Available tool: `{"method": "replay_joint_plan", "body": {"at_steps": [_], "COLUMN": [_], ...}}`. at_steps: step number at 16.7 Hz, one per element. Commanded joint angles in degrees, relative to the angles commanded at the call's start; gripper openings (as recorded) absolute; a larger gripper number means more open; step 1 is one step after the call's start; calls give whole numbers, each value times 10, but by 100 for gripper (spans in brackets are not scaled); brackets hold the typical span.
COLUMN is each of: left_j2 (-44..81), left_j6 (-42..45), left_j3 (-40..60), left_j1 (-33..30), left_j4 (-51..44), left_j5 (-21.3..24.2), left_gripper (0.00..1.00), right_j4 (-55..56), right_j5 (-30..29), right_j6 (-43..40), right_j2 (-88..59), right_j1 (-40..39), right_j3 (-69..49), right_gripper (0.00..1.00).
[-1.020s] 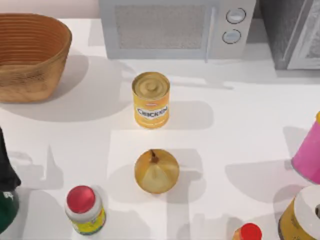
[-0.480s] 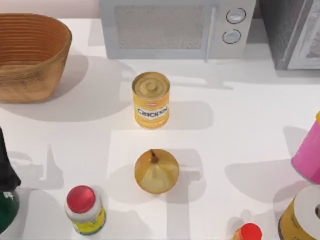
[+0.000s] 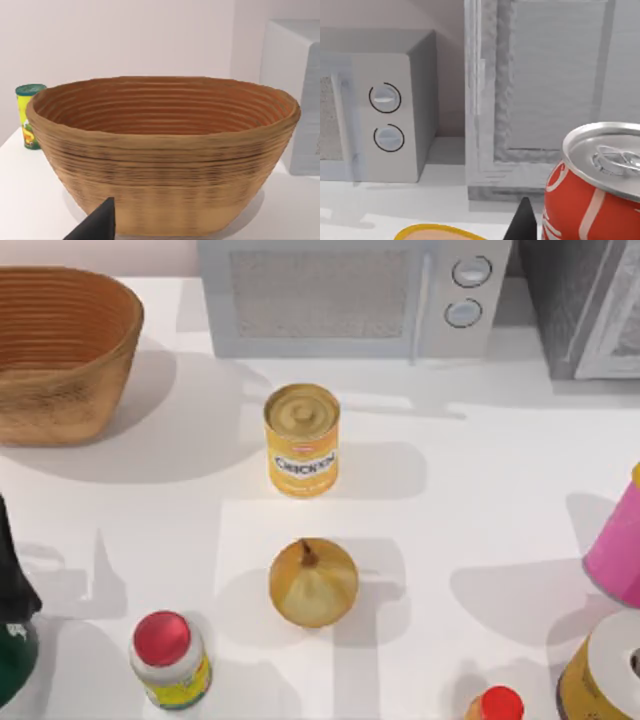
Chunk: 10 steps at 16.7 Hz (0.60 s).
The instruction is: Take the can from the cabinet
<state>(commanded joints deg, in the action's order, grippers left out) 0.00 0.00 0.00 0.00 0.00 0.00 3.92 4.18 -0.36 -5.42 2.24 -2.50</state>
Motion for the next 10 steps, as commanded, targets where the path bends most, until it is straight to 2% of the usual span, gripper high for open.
{"method": "replay_joint_plan", "body": {"at_steps": [5,10], "left_j2": [0,0], "left_j6": [0,0], "left_j3": [0,0], "left_j1": [0,0], "left_j4": [0,0], "left_j5": [0,0], "left_gripper": [100,100], "right_j4": [121,289], "right_j5": [136,331], "right_j6": [-13,-26], "right_j2": [-177,-436], "right_j1": [81,201], "right_j3": [-68,-156], "right_gripper": [0,0]}}
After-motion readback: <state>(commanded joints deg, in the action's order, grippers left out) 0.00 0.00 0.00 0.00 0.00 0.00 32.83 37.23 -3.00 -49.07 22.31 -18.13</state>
